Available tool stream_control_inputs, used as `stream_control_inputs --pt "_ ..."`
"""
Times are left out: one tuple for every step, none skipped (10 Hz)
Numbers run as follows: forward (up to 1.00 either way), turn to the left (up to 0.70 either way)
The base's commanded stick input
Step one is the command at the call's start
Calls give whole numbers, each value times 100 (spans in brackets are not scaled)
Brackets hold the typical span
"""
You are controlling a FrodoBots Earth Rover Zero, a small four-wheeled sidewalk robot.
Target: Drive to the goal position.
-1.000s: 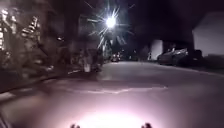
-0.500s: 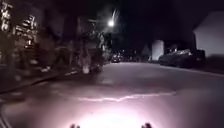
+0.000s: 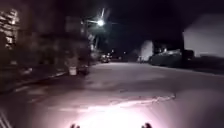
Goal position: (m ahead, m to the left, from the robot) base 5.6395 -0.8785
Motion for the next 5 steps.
stream_control_inputs --pt "70 -6" --pt "70 0" --pt "70 0" --pt "70 0" --pt "70 0"
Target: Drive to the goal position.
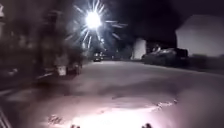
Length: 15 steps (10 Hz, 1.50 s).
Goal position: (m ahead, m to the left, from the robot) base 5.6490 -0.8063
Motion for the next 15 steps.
stream_control_inputs --pt "70 0" --pt "70 0" --pt "70 0" --pt "70 0" --pt "70 0" --pt "70 0" --pt "70 0" --pt "70 0" --pt "70 0" --pt "70 0" --pt "70 0" --pt "70 0" --pt "70 0" --pt "70 0" --pt "70 0"
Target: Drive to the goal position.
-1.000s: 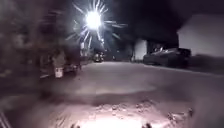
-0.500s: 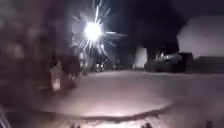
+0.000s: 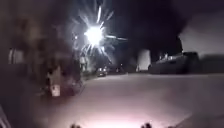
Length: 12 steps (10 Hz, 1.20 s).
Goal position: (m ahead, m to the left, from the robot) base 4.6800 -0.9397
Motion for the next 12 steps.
stream_control_inputs --pt "70 0" --pt "70 0" --pt "70 0" --pt "70 0" --pt "70 0" --pt "70 0" --pt "70 0" --pt "70 0" --pt "70 0" --pt "70 0" --pt "70 0" --pt "70 0"
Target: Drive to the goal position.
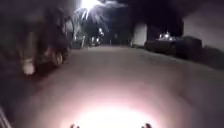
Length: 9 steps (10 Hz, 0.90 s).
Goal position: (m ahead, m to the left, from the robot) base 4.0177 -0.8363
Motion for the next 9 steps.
stream_control_inputs --pt "70 0" --pt "70 0" --pt "70 0" --pt "70 0" --pt "70 0" --pt "70 0" --pt "70 0" --pt "70 0" --pt "70 0"
